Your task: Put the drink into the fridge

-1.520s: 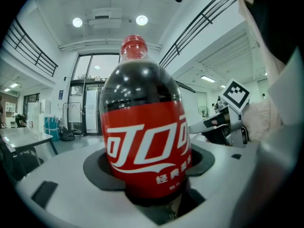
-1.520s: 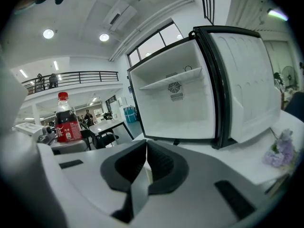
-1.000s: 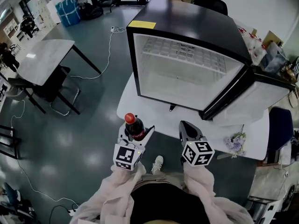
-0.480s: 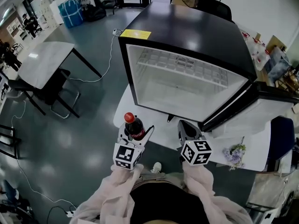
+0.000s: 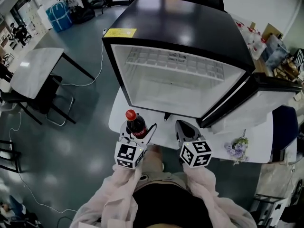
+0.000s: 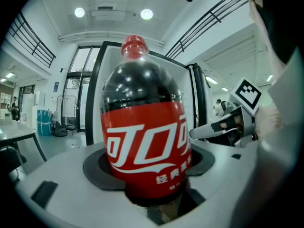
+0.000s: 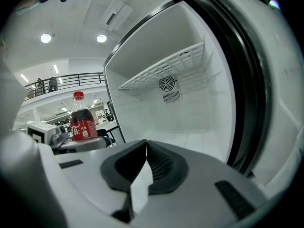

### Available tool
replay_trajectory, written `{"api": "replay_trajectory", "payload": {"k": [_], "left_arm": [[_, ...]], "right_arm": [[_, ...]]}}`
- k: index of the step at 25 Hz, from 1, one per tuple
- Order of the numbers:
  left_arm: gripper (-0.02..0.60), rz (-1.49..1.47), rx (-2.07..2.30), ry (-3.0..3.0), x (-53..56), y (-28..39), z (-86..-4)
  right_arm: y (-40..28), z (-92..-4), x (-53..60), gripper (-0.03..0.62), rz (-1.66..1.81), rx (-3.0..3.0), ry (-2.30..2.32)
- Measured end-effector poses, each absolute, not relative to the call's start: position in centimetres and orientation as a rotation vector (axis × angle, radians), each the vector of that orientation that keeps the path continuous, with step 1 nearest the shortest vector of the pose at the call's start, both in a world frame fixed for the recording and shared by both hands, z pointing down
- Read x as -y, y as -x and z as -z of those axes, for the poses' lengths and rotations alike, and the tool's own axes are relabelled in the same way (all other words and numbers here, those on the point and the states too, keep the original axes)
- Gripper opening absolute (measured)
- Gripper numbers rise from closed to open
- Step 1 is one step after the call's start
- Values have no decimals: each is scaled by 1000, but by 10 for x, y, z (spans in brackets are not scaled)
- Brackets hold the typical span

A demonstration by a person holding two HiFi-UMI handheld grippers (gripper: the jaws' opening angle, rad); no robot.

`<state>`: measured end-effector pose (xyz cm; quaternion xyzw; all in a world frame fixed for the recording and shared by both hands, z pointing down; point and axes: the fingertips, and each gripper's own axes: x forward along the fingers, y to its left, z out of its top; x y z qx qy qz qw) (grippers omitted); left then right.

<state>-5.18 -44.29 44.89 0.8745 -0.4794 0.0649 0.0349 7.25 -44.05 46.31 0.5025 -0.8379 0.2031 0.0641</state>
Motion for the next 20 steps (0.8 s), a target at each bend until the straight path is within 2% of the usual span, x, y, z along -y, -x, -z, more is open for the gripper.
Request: {"api": "replay_trajectory", "payload": {"k": [20], "left_arm": [[330, -254, 1167, -2875, 568, -17, -463]], "right_arm": [[-92, -465, 497, 14, -614, 2417, -1674]]}}
